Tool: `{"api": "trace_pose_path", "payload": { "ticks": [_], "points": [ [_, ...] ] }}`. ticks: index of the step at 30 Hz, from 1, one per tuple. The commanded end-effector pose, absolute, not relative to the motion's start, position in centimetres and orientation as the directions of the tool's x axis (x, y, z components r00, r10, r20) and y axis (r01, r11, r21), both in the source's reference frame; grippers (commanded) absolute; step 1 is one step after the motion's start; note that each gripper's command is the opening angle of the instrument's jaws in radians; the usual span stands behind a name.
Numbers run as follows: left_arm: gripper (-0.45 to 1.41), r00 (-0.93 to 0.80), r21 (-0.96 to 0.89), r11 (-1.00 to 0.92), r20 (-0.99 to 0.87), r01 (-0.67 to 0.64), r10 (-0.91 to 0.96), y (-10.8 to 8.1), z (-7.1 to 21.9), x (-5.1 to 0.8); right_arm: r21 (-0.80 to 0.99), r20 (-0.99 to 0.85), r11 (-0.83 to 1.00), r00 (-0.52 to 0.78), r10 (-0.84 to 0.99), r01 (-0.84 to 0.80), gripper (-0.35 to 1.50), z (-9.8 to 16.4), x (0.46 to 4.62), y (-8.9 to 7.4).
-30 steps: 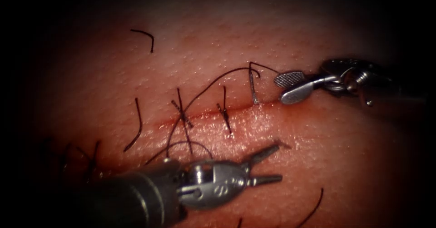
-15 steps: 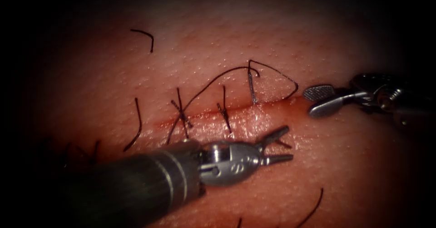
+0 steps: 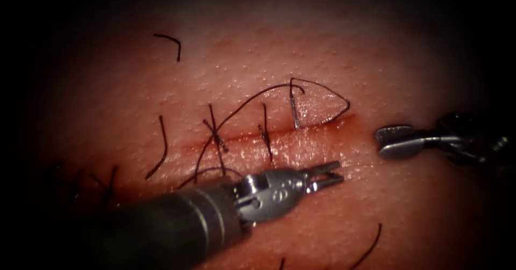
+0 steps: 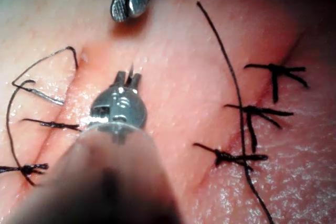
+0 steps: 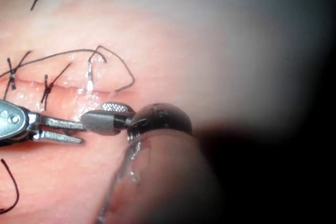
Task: Wound Closure
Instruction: Pull needle the rest of the way through with left grasper
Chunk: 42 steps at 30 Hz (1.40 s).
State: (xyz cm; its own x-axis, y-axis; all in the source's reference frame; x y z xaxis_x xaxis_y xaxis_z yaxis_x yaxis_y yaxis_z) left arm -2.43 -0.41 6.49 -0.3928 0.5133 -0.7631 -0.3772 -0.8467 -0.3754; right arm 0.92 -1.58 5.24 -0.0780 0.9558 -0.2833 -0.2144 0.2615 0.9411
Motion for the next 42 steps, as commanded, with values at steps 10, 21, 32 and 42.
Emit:
{"api": "trace_pose_path", "payload": {
  "ticks": [10,21,32,42],
  "points": [
    [-0.45,-0.113,-0.845,-0.415,-0.401,-0.337,0.909,-0.3,6.3,-2.43,0.940,-0.303,0.277,-0.112,0.946,-0.197,-0.22,5.4,1.02,-2.0],
    [-0.45,-0.054,-0.997,-0.079,-0.078,-0.020,0.996,-0.2,5.7,-2.38,0.780,-0.593,0.568,-0.019,0.805,-0.261,1.16,5.7,1.36,-2.2],
    [-0.45,-0.032,-0.991,-0.002,-0.006,0.135,0.999,-0.1,5.2,-2.14,0.596,-0.736,0.736,0.147,0.660,-0.321,0.86,5.8,1.67,-2.5],
    [-0.45,-0.050,-0.721,-0.690,-0.693,0.060,0.719,-0.1,4.7,-1.73,0.447,-0.773,0.752,0.214,0.597,-0.484,1.43,5.8,1.70,-2.5]
  ]
}}
